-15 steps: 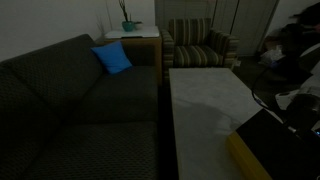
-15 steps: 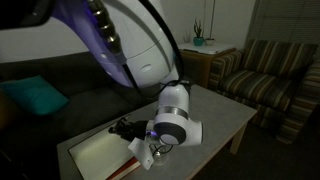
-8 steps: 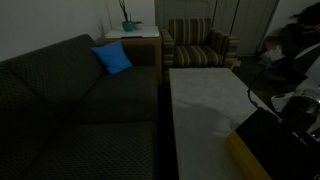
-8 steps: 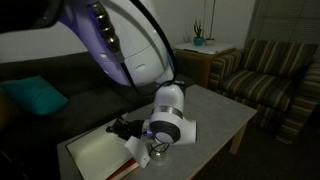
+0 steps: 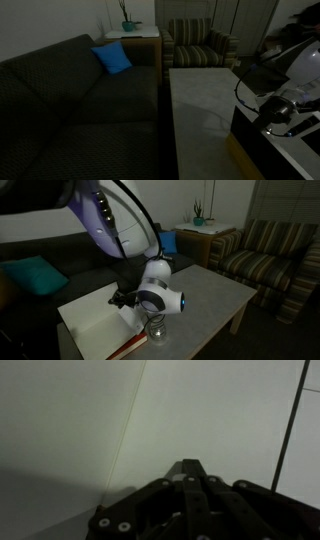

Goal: Open the front cover of the black book

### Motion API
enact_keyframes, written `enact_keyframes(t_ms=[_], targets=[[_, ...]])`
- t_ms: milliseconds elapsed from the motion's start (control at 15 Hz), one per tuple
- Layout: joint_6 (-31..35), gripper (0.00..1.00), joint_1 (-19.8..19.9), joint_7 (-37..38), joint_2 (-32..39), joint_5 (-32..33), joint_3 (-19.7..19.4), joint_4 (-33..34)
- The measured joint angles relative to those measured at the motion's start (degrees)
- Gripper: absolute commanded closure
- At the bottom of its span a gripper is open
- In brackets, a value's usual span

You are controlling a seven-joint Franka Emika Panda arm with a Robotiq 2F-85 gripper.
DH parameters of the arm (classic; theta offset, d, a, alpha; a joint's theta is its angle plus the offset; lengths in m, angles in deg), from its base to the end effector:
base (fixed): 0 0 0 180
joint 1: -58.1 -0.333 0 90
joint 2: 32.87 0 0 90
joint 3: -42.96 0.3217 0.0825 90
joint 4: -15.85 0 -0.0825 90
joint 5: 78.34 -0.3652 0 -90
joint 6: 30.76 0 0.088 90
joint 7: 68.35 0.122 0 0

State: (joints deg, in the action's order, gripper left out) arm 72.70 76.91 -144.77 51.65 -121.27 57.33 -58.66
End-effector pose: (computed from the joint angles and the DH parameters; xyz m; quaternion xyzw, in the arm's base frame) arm 0.5435 0.0253 -0.1287 -0.7729 -0.2247 0.0391 0.5922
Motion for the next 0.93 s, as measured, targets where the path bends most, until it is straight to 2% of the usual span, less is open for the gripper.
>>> enact_keyframes(t_ms=[467, 667, 933], targets=[[12.9, 1.0, -5.2, 7.0, -0.7, -0.7, 0.1, -0.9], [20.1, 1.0, -8.2, 12.1, -2.5, -0.6, -1.6, -2.8], [26.8, 1.0, -12.0, 18.1, -8.6, 0.1, -5.0, -8.7]])
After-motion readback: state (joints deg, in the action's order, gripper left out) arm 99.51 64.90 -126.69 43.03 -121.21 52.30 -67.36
